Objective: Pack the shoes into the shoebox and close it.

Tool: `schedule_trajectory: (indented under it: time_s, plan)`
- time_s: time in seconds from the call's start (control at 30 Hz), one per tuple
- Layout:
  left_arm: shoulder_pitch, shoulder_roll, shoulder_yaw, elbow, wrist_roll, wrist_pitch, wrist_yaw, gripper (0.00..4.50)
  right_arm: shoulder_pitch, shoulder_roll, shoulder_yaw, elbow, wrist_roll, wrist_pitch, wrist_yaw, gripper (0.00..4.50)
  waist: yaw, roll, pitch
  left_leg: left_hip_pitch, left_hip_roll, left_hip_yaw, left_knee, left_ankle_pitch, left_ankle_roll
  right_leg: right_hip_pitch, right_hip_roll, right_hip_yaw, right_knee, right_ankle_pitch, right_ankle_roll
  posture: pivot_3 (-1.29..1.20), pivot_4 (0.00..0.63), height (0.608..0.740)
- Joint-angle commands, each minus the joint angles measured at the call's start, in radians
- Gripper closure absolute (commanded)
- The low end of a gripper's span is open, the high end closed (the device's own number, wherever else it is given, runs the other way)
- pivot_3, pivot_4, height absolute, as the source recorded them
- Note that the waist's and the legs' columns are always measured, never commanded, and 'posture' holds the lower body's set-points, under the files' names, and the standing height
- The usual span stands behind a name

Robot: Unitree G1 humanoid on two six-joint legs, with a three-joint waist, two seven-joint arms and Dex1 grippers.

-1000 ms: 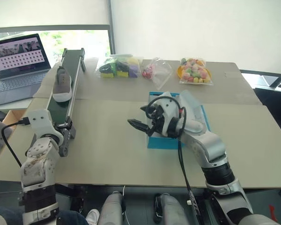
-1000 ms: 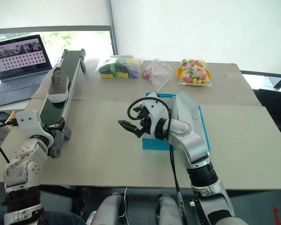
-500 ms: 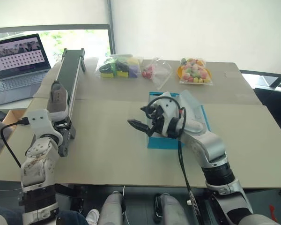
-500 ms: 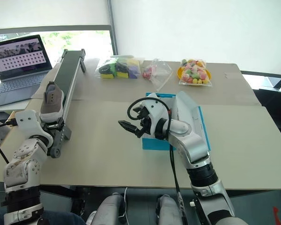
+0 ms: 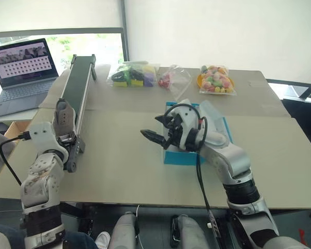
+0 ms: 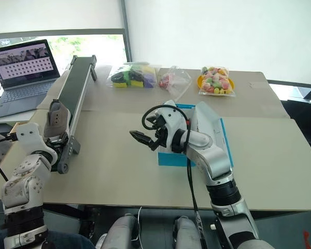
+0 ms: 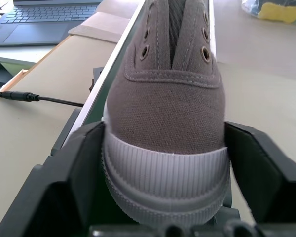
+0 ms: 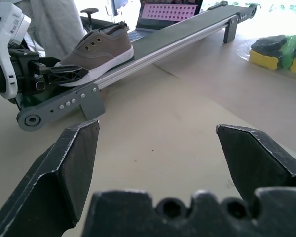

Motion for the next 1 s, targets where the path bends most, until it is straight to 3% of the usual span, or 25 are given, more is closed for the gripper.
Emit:
schedule_trajectory:
  time_s: [0.03, 0.13, 0.27, 0.67, 0.8, 1.0]
  plan:
    - [-0.008, -0.004, -0.004, -0.009, -0.008, 0.015, -0.007, 2.08, -0.04, 0.007, -0.035, -0.053, 0.024, 0.004, -0.011, 0.0, 0.002, 0.0, 0.0, 0.0, 0.0, 0.0, 0.0, 0.0, 0.0, 0.0, 0.0, 0.0, 0.0, 0.0, -0.001, 0.0, 0.15, 0.681]
    - [-0.009, -0.008, 0.004, -0.01, -0.011, 0.019, -0.006, 2.97, -0.049, 0.008, -0.043, -0.053, 0.031, 0.008, -0.016, 0.0, 0.007, 0.0, 0.0, 0.0, 0.0, 0.0, 0.0, 0.0, 0.0, 0.0, 0.0, 0.0, 0.0, -0.001, -0.001, 0.0, 0.15, 0.681]
    - [-0.01, -0.006, 0.002, -0.01, -0.01, 0.028, -0.008, 3.72, -0.054, 0.007, -0.049, -0.048, 0.032, 0.009, -0.021, 0.0, 0.012, 0.0, 0.0, 0.0, 0.0, 0.0, 0.0, 0.0, 0.0, -0.001, 0.0, 0.0, -0.001, -0.001, -0.001, 0.0, 0.15, 0.681]
    - [-0.02, -0.014, -0.001, -0.002, -0.007, 0.031, -0.009, 3.72, -0.069, 0.0, -0.061, -0.04, 0.046, 0.009, -0.043, 0.0, 0.02, 0.0, 0.0, 0.0, 0.0, 0.0, 0.0, 0.0, 0.0, -0.001, 0.0, 0.0, 0.0, -0.001, -0.002, 0.0, 0.15, 0.681]
    - [-0.021, -0.024, -0.001, -0.008, -0.014, 0.0, -0.021, 4.49, -0.067, -0.004, -0.06, -0.041, 0.046, 0.01, -0.047, 0.0, 0.02, 0.0, 0.0, 0.0, 0.0, 0.0, 0.0, 0.0, 0.0, 0.0, 0.0, 0.0, 0.0, -0.001, -0.002, 0.0, 0.15, 0.681]
    - [-0.03, -0.033, 0.003, -0.001, -0.013, -0.006, -0.018, 4.49, -0.07, -0.004, -0.06, -0.032, 0.046, 0.015, -0.052, 0.0, 0.022, 0.0, 0.0, 0.0, 0.0, 0.0, 0.0, 0.0, 0.0, 0.0, 0.0, 0.0, 0.0, -0.001, -0.002, 0.0, 0.15, 0.681]
